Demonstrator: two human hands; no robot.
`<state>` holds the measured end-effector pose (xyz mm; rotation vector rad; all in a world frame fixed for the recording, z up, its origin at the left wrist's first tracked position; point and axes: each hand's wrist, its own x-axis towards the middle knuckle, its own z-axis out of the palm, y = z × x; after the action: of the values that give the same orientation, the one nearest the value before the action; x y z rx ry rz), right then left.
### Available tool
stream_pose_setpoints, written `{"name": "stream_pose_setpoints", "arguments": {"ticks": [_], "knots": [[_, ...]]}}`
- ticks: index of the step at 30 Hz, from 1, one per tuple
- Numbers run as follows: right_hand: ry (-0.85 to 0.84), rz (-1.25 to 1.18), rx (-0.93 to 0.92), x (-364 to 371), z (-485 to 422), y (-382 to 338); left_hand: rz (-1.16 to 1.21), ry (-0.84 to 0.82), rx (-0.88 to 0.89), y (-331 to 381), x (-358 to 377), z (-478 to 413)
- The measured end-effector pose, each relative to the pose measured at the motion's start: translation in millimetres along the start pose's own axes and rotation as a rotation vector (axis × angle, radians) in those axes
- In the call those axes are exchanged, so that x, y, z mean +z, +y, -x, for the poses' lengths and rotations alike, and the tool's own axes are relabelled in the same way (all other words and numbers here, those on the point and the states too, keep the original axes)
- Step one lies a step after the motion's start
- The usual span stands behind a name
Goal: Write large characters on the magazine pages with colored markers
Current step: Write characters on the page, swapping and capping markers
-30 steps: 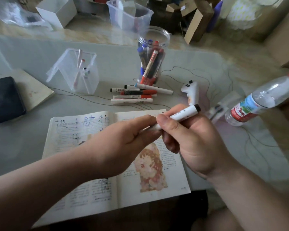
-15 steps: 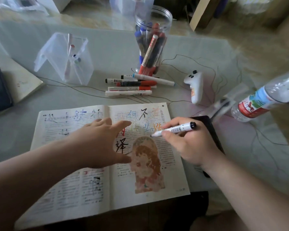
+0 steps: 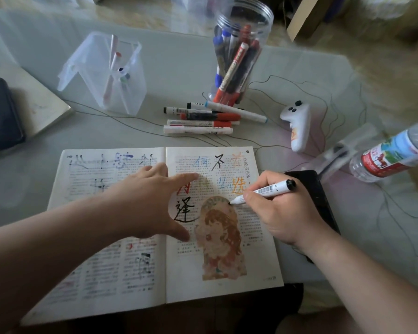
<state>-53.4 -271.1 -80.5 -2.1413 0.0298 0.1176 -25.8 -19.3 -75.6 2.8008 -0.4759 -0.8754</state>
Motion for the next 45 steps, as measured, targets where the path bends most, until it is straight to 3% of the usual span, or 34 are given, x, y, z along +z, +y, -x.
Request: {"name": "stream_pose_setpoints", "arguments": {"ticks": [8,14,21,31,34,38,45], "knots": [[-0.124,-0.024,-0.076,3.6,8.0,-2.6,0.002,0.003,-0.009,-1.1,0.9,-0.5],[-0.076,-0.073,-0.062,-0.9,5.4,0.3,-0.007,-0.008,0.0,0.1,-0.5,0.1],[-0.01,0.052,-0.032,-2.4,0.0,2.2,0.008,-0.012,-0.005,1.1,-0.6,-0.1],[-0.086,-0.129,-0.006,-5.3,2.4,1.3,0.01,-0.012,0.003,1.1,-1.2,0.0],[-0.135,-0.046,-0.032,-2.3,5.6,0.5,0.012,-0.01,0.007,0.8,-0.7,-0.4],[-0.067,0.05,-0.003,-2.1,0.9,1.1,0.018,-0.006,0.007,-0.2,0.1,-0.7],[-0.055,-0.041,-0.037,-0.9,4.6,-0.3,0.021,0.003,0.005,-1.5,0.1,-0.8]]}}
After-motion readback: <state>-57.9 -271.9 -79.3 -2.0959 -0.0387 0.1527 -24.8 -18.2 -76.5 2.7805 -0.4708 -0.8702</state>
